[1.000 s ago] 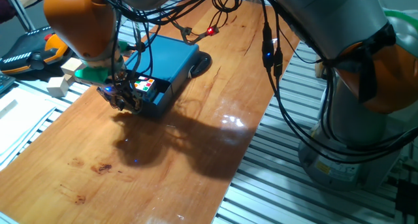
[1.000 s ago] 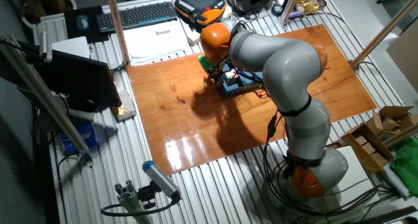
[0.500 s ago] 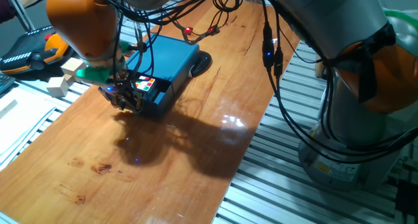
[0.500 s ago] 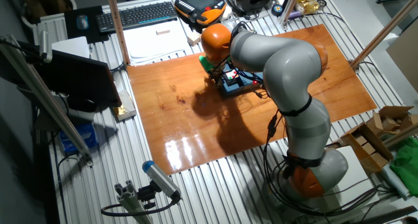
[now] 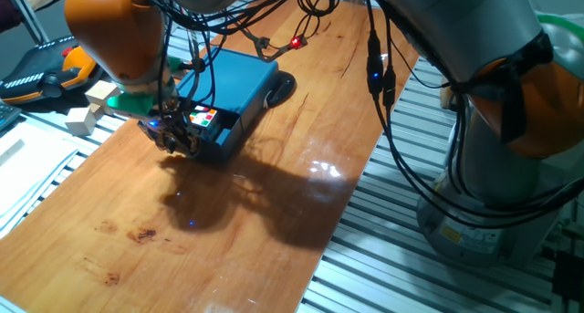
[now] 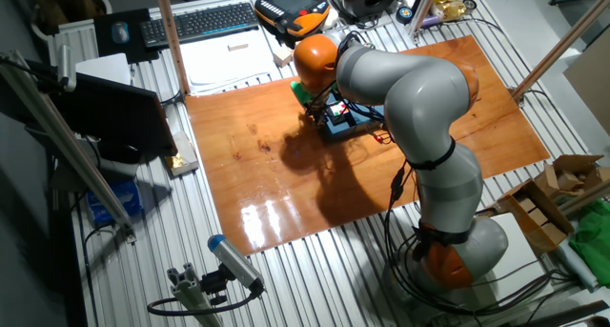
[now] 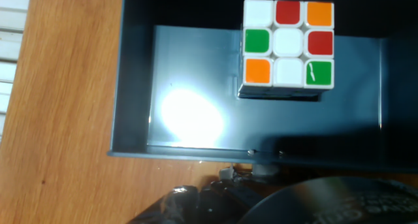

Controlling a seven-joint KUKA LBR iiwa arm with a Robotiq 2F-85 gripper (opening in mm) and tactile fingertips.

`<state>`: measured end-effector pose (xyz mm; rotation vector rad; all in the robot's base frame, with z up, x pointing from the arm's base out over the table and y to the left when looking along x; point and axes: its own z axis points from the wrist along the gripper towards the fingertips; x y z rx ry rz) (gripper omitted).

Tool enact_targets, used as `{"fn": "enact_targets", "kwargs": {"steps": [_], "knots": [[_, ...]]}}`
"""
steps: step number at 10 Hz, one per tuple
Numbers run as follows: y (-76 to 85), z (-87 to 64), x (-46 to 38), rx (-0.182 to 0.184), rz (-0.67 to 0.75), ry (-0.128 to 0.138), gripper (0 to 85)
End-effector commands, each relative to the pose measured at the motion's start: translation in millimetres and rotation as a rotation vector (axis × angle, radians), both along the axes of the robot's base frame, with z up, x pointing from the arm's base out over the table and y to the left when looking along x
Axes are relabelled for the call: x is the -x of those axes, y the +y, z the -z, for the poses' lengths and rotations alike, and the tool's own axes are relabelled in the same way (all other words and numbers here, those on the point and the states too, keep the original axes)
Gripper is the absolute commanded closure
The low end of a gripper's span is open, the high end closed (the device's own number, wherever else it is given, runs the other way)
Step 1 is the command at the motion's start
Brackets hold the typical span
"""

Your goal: Grasp the handle and close the drawer

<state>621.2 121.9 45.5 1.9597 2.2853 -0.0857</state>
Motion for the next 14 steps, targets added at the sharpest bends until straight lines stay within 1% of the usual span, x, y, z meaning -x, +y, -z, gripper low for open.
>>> {"fn": "enact_targets", "kwargs": {"steps": [1,11,14], "knots": [[-0.3,-0.5,-0.3,-0.001,-0.001,0.001,83.0],[0.3,0.2,-0.6,-0.008,-0.007,0.006,83.0],[0.4,0.2,-0.6,-0.022,-0.023,0.005,83.0]]}}
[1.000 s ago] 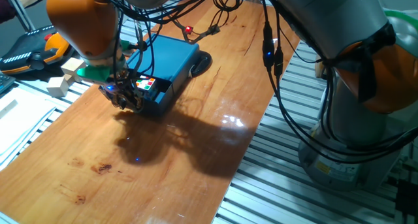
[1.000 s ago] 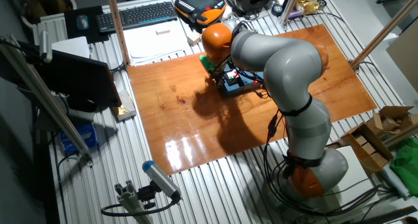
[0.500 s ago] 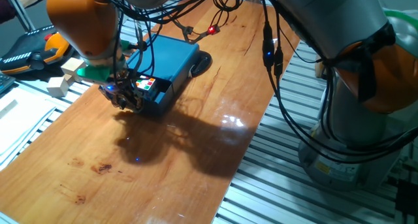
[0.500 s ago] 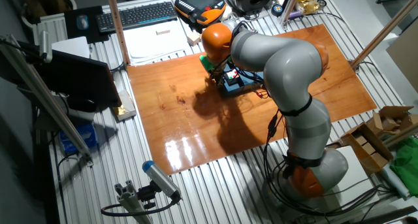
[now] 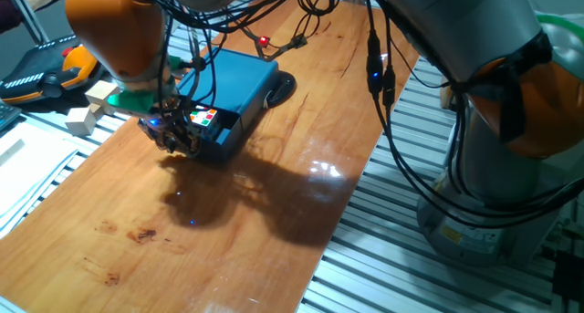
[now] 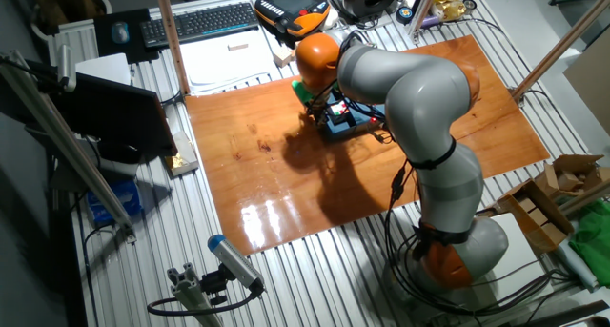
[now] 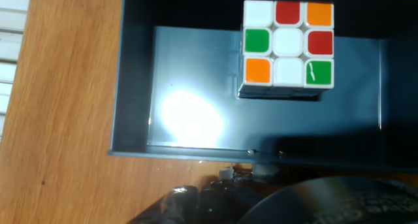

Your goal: Grasp the handle and close the drawer

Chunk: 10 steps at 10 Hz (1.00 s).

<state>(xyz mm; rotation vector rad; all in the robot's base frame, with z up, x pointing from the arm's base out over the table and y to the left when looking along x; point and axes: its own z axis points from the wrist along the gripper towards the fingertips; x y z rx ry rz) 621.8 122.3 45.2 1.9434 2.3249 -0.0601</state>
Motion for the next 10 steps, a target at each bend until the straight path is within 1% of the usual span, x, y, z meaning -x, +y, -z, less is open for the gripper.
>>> {"fn": "enact_targets", "kwargs": {"steps": [1,3,5,6,7,10], "knots": [[-0.1,0.0,-0.1,-0.006,-0.014,-0.001,83.0],[-0.1,0.0,-0.1,-0.004,-0.019,0.006,83.0],[-0.1,0.0,-0.1,-0.017,0.020,0.016,83.0],[-0.1,0.0,-0.1,-0.017,0.029,0.016,83.0],[-0.1,0.0,-0.1,-0.008,0.032,0.013,83.0],[-0.1,0.0,-0.1,-0.006,0.013,0.009,83.0]]}}
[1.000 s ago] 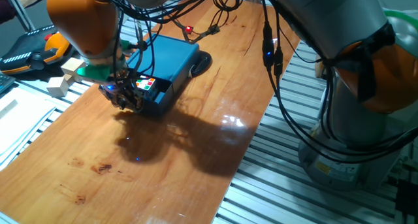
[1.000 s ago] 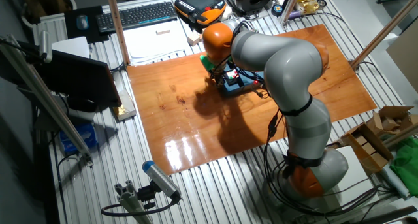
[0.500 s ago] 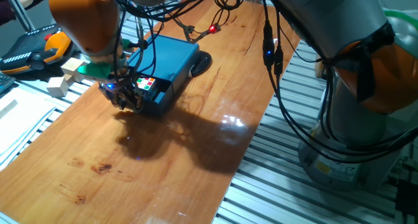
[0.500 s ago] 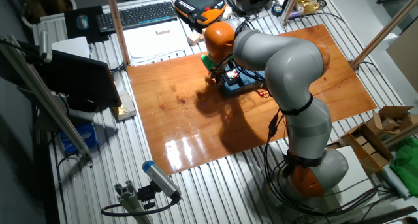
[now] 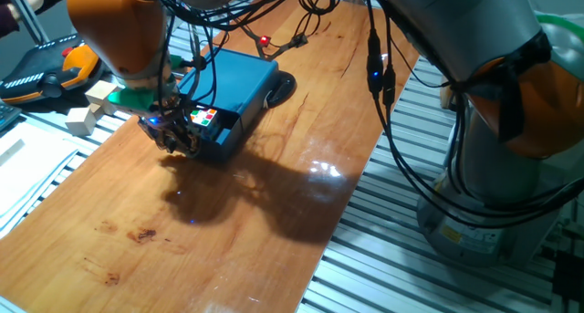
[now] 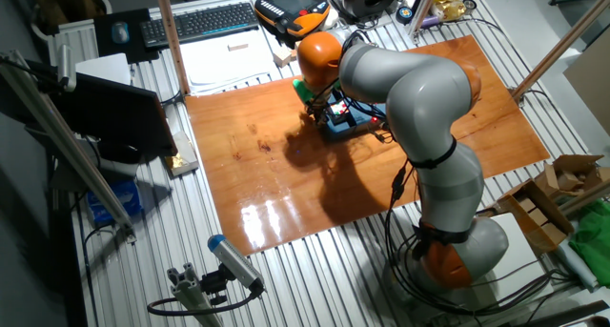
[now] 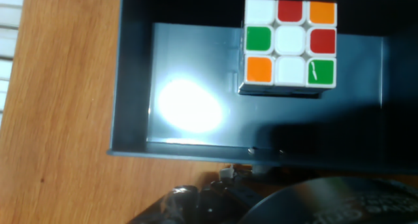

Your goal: Grasp the handle and close the drawer

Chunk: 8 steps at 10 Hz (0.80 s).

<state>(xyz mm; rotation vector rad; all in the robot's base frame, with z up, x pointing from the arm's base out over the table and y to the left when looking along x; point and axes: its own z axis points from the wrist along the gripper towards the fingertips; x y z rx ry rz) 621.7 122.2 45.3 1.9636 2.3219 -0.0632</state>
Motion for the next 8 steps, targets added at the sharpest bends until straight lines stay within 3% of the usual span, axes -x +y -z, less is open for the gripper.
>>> {"fn": "enact_targets", "kwargs": {"steps": [1,4,8], "knots": [[0.1,0.0,-0.1,0.000,-0.002,-0.005,83.0],[0.1,0.0,-0.1,0.038,0.002,-0.007,83.0],[-0.7,1.5,0.2,0.034,0.018,-0.005,83.0]]}}
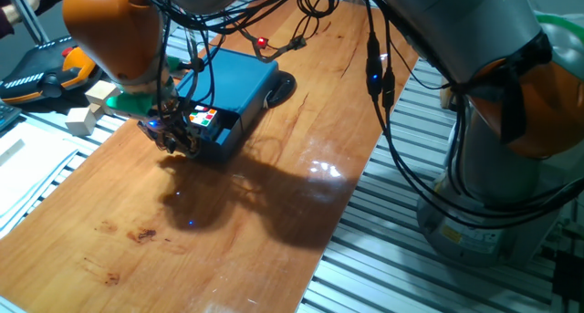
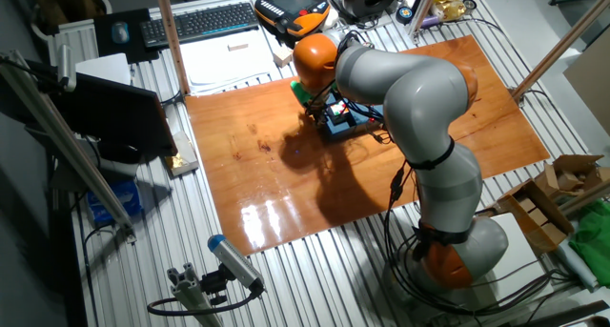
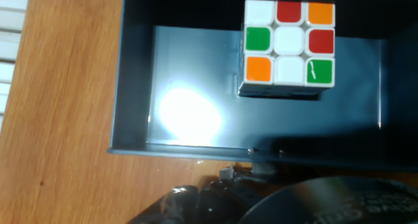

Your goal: Grasp the handle and close the drawer

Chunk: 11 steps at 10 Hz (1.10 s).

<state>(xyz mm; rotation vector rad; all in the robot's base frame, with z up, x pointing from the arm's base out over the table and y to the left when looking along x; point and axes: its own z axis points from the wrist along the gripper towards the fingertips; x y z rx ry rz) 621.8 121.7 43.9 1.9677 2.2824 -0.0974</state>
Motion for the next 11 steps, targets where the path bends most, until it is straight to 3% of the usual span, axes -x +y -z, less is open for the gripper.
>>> {"fn": "enact_targets", "kwargs": {"steps": [1,11], "knots": [[-1.1,0.0,0.3,0.002,0.003,0.002,83.0],[-10.6,-6.9,0.1,0.001,0.007,0.009,83.0]]}}
